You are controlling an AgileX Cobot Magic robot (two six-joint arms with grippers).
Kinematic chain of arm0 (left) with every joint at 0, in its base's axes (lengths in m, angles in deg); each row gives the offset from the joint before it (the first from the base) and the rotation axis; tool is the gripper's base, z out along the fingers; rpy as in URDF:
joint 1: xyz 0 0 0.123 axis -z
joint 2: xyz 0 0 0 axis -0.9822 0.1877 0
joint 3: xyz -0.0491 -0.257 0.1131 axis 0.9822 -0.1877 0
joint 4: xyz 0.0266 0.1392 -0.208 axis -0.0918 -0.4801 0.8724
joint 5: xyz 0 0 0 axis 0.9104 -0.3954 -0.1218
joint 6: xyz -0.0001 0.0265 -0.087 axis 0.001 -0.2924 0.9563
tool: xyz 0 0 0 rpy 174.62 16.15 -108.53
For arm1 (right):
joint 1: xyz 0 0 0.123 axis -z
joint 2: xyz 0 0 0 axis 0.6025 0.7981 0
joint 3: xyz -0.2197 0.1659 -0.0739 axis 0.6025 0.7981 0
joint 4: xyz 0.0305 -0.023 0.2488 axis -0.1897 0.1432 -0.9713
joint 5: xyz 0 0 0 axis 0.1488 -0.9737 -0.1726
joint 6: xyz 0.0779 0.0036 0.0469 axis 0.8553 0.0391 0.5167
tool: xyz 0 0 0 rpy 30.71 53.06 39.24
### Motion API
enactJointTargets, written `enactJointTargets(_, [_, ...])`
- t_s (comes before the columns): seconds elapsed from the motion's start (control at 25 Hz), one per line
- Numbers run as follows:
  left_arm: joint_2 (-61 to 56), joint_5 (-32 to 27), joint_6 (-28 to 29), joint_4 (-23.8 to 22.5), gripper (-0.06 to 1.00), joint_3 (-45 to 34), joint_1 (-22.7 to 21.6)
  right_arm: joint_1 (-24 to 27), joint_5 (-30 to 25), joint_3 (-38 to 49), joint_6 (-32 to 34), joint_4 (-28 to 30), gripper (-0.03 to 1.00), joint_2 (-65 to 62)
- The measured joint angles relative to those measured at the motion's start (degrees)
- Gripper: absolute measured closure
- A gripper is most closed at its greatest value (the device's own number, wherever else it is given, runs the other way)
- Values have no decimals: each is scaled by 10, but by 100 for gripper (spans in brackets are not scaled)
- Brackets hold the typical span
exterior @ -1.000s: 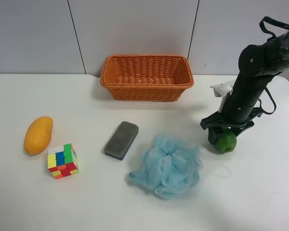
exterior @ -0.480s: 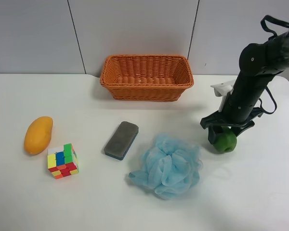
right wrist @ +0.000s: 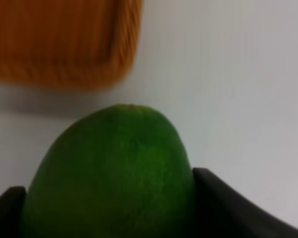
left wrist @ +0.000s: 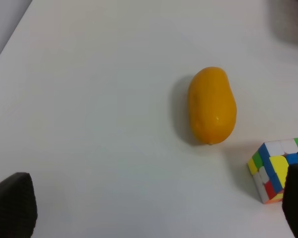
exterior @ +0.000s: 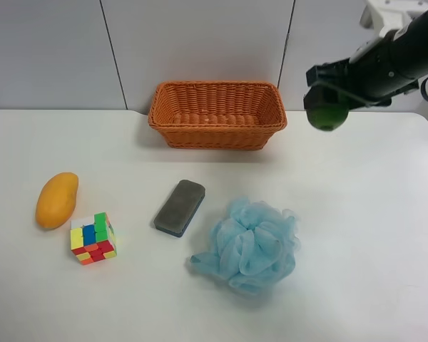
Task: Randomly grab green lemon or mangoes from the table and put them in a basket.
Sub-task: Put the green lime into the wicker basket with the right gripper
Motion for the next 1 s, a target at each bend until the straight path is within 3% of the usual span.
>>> enactJointTargets(0.44, [0, 0, 0, 0, -5, 0, 0, -29, 308, -10, -11, -1, 33, 136])
enactJointTargets(0.76, [0, 0, 0, 0, -5, 0, 0, -60, 319, -141, -11, 12, 33, 279])
enactJointTargets(1.0, [0, 0, 0, 0, -5, 0, 0, -67, 319, -166, -13, 12, 33, 323])
